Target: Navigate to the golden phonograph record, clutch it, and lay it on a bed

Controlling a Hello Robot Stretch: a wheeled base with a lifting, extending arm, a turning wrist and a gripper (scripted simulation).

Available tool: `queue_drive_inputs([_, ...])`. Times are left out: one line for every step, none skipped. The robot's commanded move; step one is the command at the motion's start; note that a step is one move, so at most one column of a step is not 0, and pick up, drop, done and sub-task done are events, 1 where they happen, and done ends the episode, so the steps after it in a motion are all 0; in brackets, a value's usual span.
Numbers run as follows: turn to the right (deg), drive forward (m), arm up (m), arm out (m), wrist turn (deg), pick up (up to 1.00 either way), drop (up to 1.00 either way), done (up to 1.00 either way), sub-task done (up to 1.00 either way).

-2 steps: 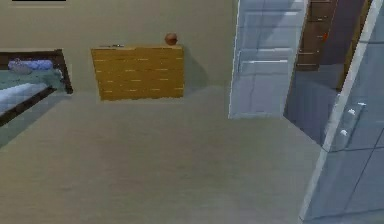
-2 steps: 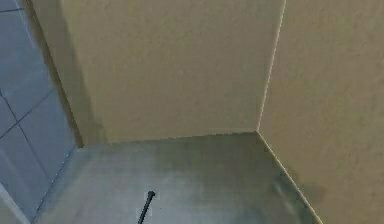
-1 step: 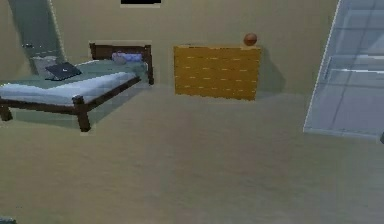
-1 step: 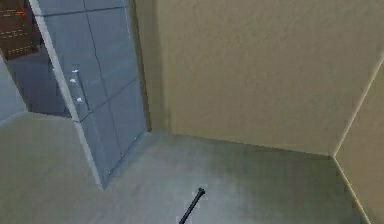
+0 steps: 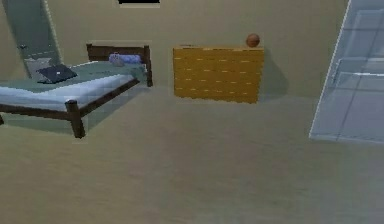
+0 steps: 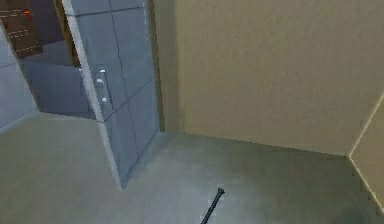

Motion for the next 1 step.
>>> queue_drive_inputs([-3.0,0.0,0.0,0.0,0.0,0.0,0.0,0.0,0.0])
